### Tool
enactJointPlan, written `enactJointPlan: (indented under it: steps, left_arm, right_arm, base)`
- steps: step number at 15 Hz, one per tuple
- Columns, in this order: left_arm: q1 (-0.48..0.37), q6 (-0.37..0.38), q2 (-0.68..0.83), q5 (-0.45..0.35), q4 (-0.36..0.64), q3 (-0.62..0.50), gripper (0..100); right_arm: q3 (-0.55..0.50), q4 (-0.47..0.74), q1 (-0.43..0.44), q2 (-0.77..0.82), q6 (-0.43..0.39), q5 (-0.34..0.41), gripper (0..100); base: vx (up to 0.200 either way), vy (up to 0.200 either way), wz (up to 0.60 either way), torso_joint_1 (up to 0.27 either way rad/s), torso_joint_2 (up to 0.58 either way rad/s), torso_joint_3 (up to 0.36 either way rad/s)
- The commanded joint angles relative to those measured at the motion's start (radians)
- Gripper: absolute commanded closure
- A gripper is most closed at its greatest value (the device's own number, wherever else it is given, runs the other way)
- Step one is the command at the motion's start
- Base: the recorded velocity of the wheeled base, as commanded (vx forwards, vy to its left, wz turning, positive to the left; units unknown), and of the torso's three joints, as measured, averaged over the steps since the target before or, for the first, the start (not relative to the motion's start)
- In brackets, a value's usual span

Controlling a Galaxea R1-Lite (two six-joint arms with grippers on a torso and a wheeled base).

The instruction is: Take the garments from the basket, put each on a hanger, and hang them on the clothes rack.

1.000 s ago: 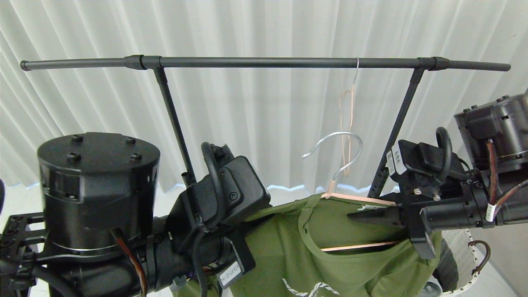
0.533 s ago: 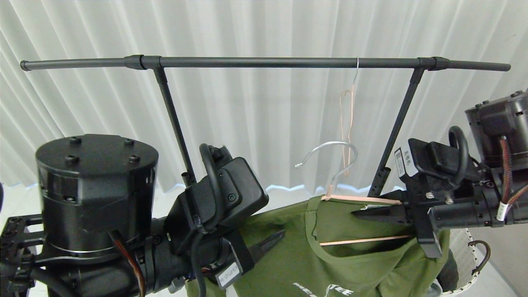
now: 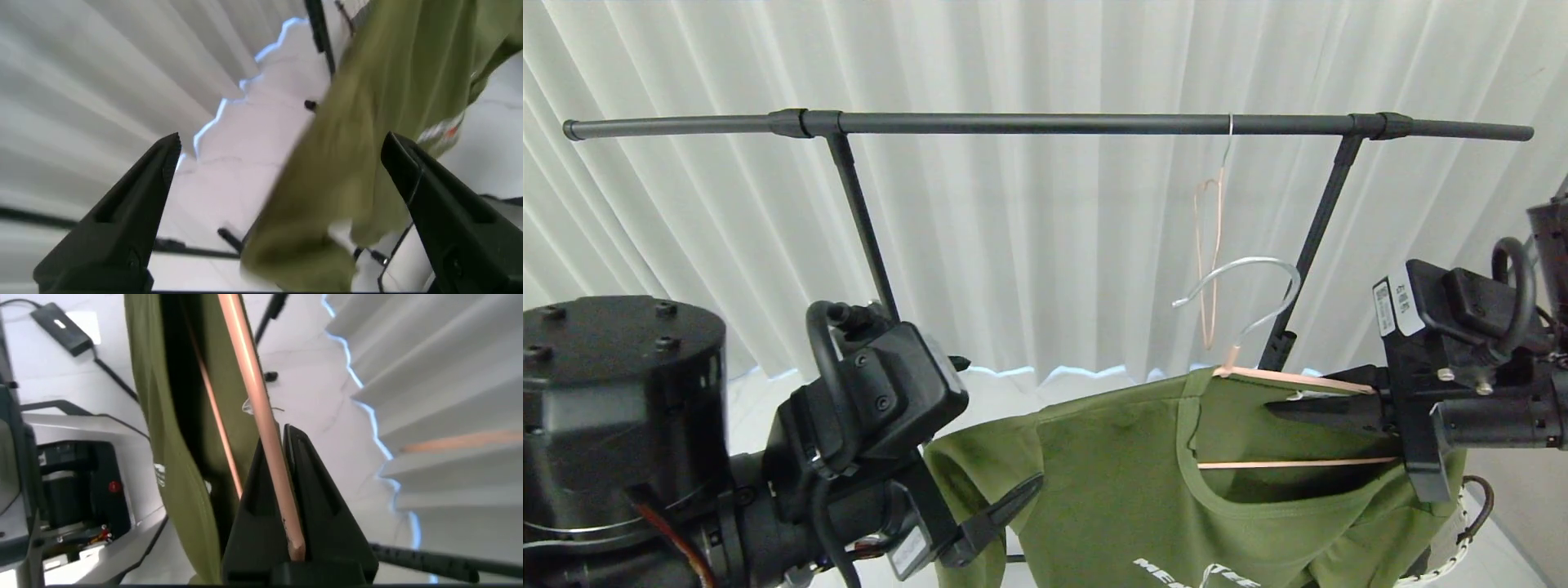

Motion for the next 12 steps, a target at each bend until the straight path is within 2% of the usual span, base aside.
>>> enactJointPlan:
  steps: [1, 4, 10, 12]
  left_arm:
    - [0.036, 0.005, -0.079, 0.002, -0.002, 0.073, 0]
    - [0.098, 0.006, -0.123, 0.028, -0.037, 0.174, 0]
    - [0.159, 0.006, -0.033, 0.032, -0.042, 0.182, 0]
    - [0.19, 0.005, 0.023, 0.032, -0.094, 0.184, 0]
  right_arm:
    - [0.009, -0.002, -0.02, -0.025, 0.002, 0.0, 100]
    - [0.009, -0.051, -0.031, -0.022, 0.002, 0.001, 100]
    - [0.012, -0.058, -0.014, -0.032, 0.002, 0.007, 100]
    - [0.024, -0.06, 0.005, -0.034, 0.007, 0.007, 100]
  base:
    - [0.0, 0.0, 0.0, 0.0, 0.0, 0.0]
    - [0.0, 0.0, 0.0, 0.0, 0.0, 0.0]
    - [0.0, 0.0, 0.0, 0.0, 0.0, 0.0]
    - [0.0, 0.0, 0.0, 0.0, 0.0, 0.0]
